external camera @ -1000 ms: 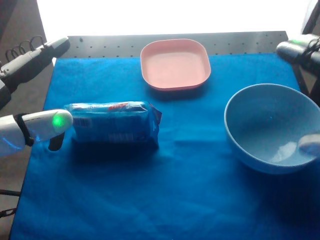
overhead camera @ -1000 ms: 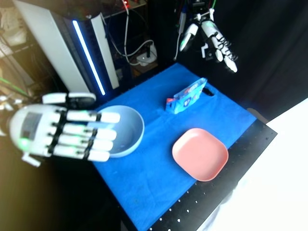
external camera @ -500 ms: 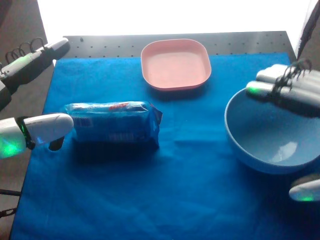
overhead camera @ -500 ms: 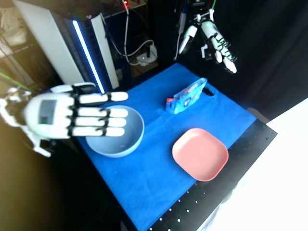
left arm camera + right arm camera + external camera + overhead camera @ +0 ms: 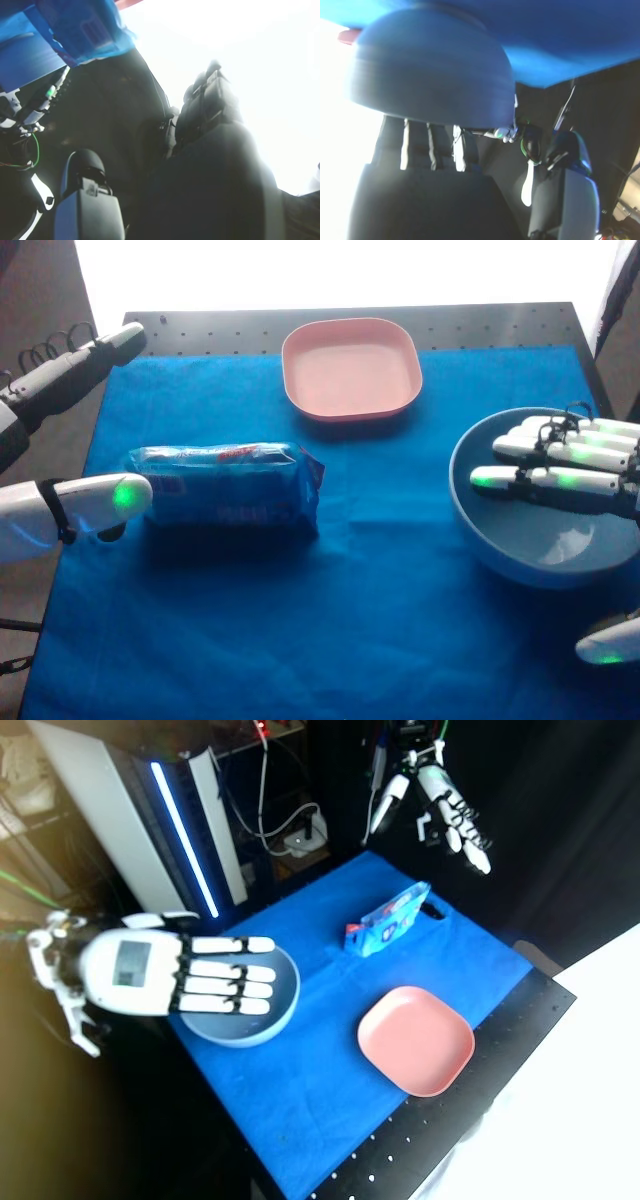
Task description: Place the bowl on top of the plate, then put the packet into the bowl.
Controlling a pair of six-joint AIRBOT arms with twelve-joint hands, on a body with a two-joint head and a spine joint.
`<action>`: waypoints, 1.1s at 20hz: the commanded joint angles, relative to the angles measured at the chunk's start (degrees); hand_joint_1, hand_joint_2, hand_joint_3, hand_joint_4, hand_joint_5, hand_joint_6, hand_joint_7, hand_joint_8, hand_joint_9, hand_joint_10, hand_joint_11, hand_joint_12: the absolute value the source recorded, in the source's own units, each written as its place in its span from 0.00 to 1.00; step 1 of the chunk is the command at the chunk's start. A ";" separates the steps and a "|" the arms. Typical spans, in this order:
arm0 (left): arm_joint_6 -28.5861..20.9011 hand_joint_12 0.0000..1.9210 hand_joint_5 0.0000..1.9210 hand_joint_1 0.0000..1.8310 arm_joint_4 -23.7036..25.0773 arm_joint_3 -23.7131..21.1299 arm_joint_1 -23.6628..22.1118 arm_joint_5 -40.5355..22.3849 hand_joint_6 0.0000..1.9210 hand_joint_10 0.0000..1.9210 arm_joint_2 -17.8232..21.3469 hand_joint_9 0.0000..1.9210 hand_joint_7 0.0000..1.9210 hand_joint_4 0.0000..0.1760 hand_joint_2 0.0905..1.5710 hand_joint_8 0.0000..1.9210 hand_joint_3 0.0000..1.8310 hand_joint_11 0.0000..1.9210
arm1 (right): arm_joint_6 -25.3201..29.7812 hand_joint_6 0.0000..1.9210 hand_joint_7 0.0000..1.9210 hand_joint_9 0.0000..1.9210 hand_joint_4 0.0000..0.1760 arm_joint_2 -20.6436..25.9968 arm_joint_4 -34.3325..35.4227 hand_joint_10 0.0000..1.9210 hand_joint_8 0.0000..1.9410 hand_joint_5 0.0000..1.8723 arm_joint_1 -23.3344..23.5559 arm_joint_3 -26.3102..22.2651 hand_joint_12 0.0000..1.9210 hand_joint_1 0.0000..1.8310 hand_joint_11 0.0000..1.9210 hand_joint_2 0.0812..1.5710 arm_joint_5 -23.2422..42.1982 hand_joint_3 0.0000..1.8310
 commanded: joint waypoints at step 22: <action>-1.56 0.00 0.00 0.19 -0.73 0.74 -0.24 -7.34 0.00 0.00 -0.84 0.00 0.00 1.00 0.66 0.00 0.00 0.00 | 0.77 0.29 0.74 0.74 0.00 -3.27 -2.81 0.04 0.01 0.66 4.55 3.40 0.55 0.15 0.50 0.88 -3.47 0.00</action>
